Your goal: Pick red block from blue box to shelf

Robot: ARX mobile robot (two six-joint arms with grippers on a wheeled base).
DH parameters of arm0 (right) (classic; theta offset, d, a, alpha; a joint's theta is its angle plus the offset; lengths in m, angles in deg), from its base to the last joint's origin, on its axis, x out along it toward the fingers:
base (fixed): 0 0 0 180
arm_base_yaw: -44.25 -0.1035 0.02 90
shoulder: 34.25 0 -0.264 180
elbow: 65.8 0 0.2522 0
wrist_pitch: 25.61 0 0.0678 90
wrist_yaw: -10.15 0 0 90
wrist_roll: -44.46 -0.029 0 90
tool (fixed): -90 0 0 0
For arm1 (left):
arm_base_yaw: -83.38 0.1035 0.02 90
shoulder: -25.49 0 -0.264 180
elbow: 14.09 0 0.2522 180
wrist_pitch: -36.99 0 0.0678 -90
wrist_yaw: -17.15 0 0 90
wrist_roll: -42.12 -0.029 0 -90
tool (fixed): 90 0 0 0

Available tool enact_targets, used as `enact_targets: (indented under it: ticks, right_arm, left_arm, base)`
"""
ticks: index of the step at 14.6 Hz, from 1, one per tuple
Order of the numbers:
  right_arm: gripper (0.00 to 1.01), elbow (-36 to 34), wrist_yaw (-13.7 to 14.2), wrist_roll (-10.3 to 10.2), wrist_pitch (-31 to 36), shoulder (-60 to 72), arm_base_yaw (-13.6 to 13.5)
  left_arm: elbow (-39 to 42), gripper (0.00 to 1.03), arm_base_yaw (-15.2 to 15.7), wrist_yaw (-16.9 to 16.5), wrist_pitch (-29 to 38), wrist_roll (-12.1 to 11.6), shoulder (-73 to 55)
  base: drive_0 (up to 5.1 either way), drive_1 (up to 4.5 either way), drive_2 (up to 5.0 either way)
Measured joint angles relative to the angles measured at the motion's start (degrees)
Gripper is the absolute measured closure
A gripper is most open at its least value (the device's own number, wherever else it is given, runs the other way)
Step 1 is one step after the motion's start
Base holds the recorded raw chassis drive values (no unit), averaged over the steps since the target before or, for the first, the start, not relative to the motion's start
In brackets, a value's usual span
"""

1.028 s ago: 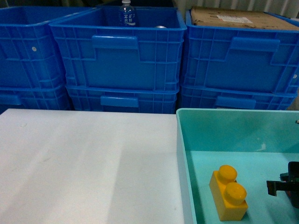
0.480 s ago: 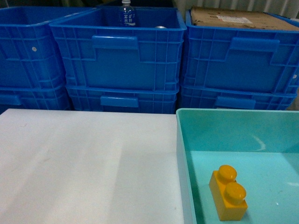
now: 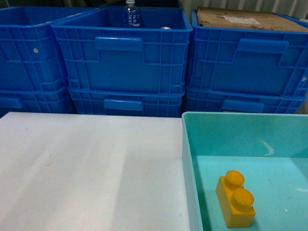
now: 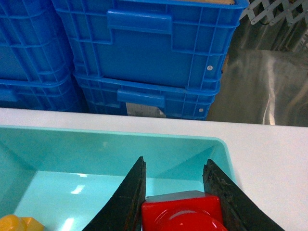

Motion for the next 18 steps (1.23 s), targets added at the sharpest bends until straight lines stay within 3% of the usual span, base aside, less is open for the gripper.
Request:
enact_targets:
  ticks: [3, 6, 10, 13, 18]
  right_arm:
    - [0.72, 0.22, -0.50, -0.37, -2.91, -6.16, -0.50]
    - [0.72, 0.63, 2.49, -0.57, -4.17, -12.83, -4.90]
    - [0.72, 0.42, 4.66, -0.39, -2.99, -13.27, -5.53]
    - [0.72, -0.24, 6.51, 0.28, 2.29, -13.20, -6.73]
    - [0.72, -0.52, 6.62, 0.24, 3.76, -13.16, -7.02]
  left_arm:
    - [0.00, 0.05, 0.00, 0.00, 0.00, 0.00, 0.00]
    - [0.00, 0.05, 0.00, -0.02, 0.00, 0.00, 0.00]
    - [0.00, 0.05, 0.00, -0.02, 0.00, 0.00, 0.00]
    - [0.00, 0.05, 0.00, -0.02, 0.00, 0.00, 0.00]
    - [0.00, 0.05, 0.00, -0.02, 0.00, 0.00, 0.00]
  base:
    - [0.0, 0.00, 0.0]
    - [0.0, 0.00, 0.0]
    - [0.0, 0.00, 0.0]
    - [0.0, 0.00, 0.0]
    - [0.0, 0.00, 0.0]
